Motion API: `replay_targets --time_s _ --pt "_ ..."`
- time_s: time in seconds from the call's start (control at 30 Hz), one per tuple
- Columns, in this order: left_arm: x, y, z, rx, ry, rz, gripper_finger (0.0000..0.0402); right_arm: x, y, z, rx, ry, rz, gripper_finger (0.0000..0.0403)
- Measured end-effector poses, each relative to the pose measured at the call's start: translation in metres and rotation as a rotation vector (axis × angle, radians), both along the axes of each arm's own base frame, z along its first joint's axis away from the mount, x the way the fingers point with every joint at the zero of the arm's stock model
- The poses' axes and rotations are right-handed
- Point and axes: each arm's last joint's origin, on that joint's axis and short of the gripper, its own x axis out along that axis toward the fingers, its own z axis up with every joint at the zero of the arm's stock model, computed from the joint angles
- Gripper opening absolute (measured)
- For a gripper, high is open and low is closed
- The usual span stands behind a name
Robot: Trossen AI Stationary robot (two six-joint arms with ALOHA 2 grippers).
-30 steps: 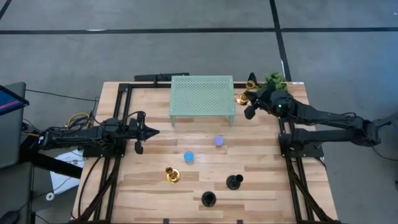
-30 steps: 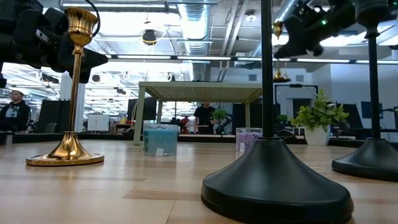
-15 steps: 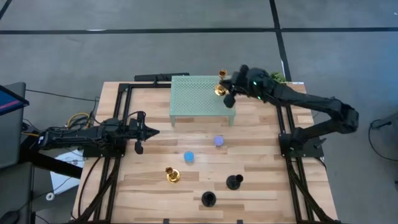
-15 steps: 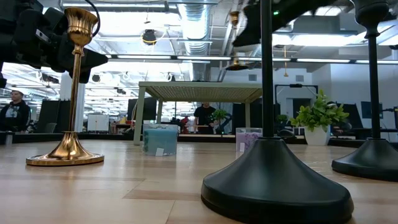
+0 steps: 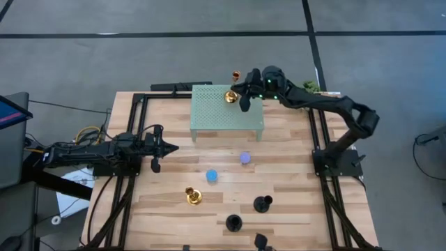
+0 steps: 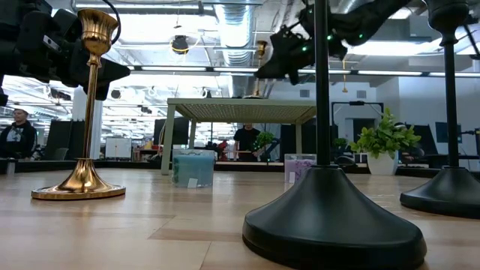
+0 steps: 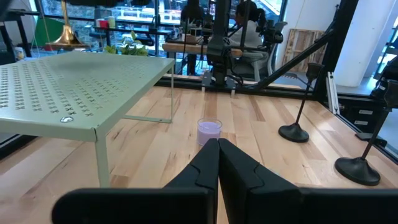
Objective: Pick & Place candle stick holders
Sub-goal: Put the top golden candle holder on the shelf
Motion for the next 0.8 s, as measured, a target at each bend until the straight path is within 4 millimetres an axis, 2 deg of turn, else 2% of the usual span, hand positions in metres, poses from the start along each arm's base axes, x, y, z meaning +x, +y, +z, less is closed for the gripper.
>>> replay_targets --time_s 0.13,0.43,0.6,0.8 --pt "0.000 0.000 0.000 0.000 0.000 0.000 0.0008 0.011 -0.007 -0.002 0.026 0.014 0.026 0.0000" --pt "0.000 0.000 0.000 0.000 0.000 0.000 0.0008 0.039 -0.020 0.014 -0.036 0.113 0.018 0.0000" --pt "0.000 0.000 0.000 0.000 0.000 -0.001 0.0008 0.046 -0.032 -0.003 0.002 0.191 -0.002 0.0000" --pt "0.000 0.000 0.000 0.000 0.000 0.000 0.0008 0.047 -0.041 -0.008 -0.006 0.176 -0.020 0.0000"
